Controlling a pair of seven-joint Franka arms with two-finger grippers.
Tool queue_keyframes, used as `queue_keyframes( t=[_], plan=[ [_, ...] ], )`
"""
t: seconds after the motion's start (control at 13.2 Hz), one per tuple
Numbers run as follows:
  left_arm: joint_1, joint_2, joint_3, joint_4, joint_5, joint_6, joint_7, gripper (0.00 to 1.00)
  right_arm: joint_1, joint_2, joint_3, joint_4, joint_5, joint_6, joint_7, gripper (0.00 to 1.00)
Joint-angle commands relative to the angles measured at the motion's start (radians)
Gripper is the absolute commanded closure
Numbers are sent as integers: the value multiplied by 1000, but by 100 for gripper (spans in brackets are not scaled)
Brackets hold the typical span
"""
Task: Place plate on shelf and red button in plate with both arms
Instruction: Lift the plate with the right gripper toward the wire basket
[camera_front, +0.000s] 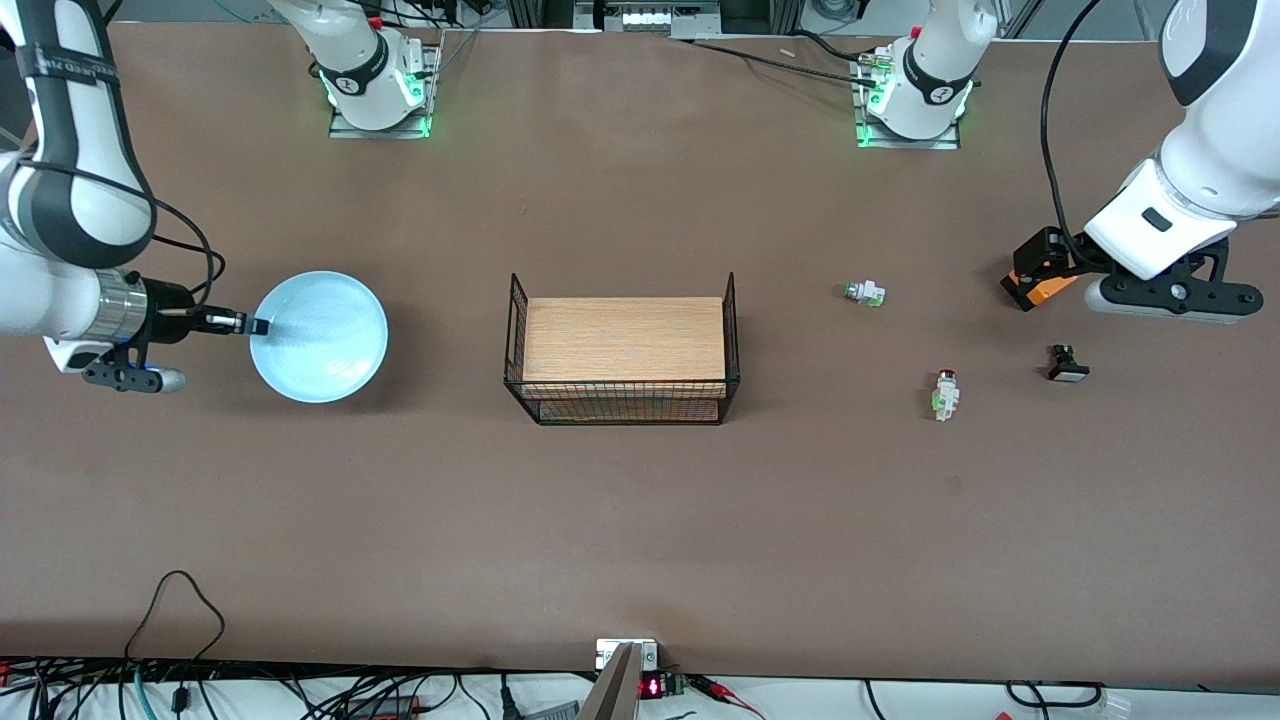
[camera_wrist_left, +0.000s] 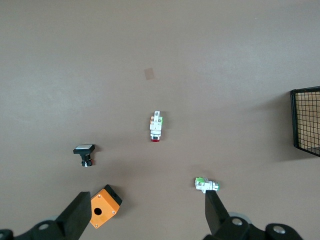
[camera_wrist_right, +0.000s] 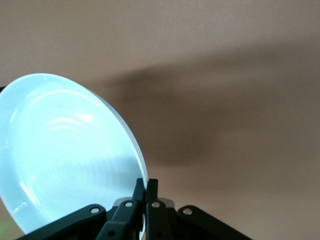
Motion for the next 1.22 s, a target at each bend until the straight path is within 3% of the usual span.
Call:
queue_keyframes(
  t=[0.0, 0.53, 1.14],
  plan=[
    [1, 12, 2, 29, -14, -17, 7, 0, 32, -73, -1, -1, 35, -90, 141, 100],
    [3, 12, 2, 29, -14, -18, 7, 0, 201, -216, -3, -1, 35, -186, 460, 100],
    [3, 12, 2, 29, -14, -18, 7, 0, 373, -241, 7, -1, 35, -175, 758, 100]
  ],
)
